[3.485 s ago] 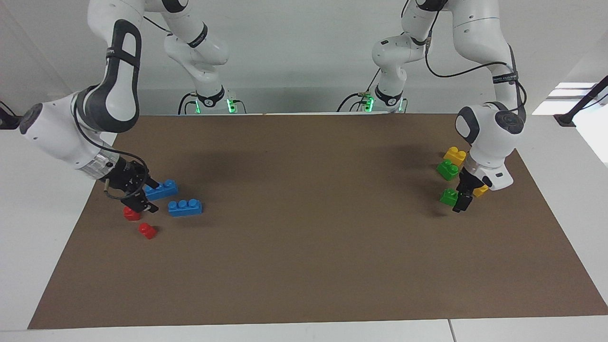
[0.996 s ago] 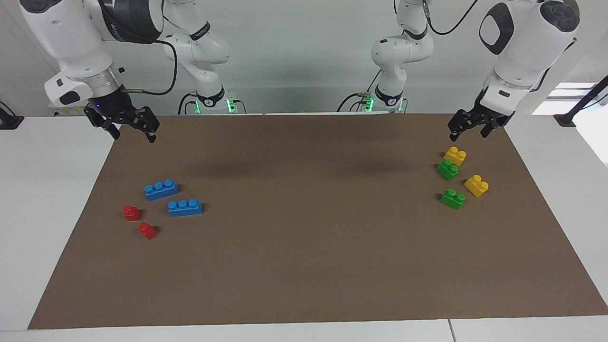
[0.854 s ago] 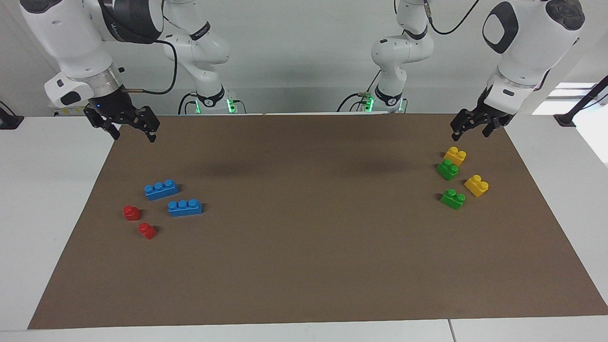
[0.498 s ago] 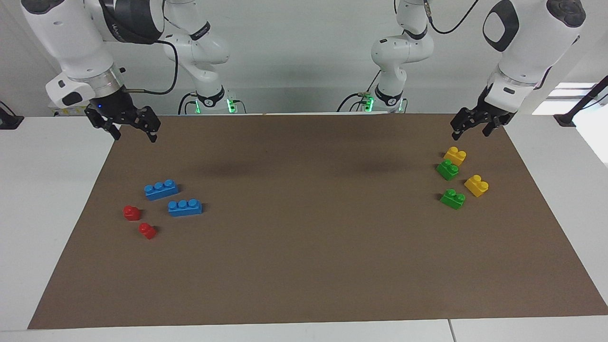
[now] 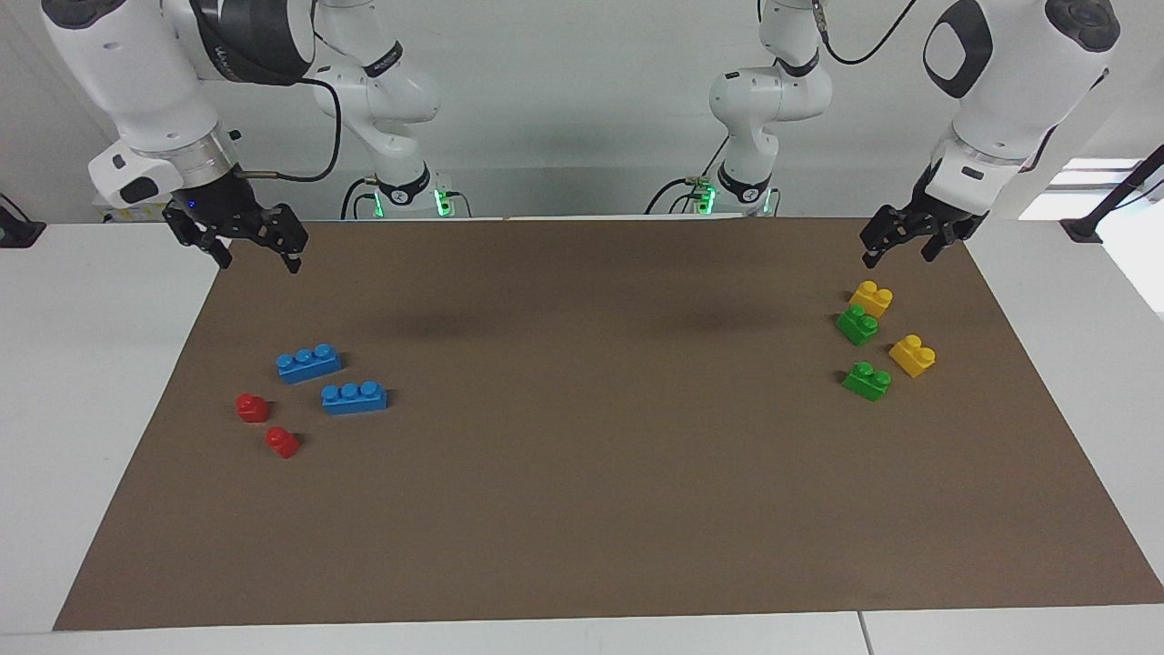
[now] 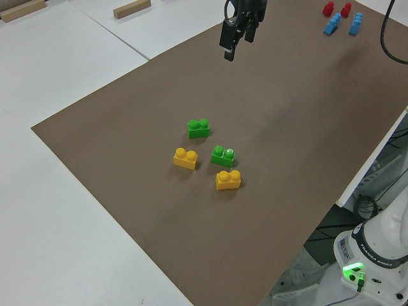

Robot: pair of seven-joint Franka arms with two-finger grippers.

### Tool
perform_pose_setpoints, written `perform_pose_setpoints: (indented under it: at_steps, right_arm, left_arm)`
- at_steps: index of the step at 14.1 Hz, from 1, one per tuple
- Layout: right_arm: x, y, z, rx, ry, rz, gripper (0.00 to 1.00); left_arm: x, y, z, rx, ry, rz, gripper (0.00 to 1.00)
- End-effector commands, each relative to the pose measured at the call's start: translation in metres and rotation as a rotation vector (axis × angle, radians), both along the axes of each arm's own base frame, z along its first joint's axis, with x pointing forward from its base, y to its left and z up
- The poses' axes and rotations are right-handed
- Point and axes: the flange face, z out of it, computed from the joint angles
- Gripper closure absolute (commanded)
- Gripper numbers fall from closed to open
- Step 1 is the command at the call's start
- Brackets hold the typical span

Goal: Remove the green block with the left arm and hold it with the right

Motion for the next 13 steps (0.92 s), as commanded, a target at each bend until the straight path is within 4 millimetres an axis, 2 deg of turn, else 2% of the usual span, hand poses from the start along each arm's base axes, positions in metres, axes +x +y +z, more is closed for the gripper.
perform_pose_setpoints:
  at_steps: [1,13]
  right_arm:
    - [-0.0068,-0.0017,0.0008,-0.015,-0.007,0.023,0.00]
    - [-0.0078,-0.0019,-0.0001,-0.001,0.001,0.011,0.00]
  left_arm:
    - [-0.0049,-0.0015,0.0046,-0.007,0.016,-0.011,0.00]
    - [-0.0099,-0.0057,0.0068,-0.001,0.014,-0.030,0.00]
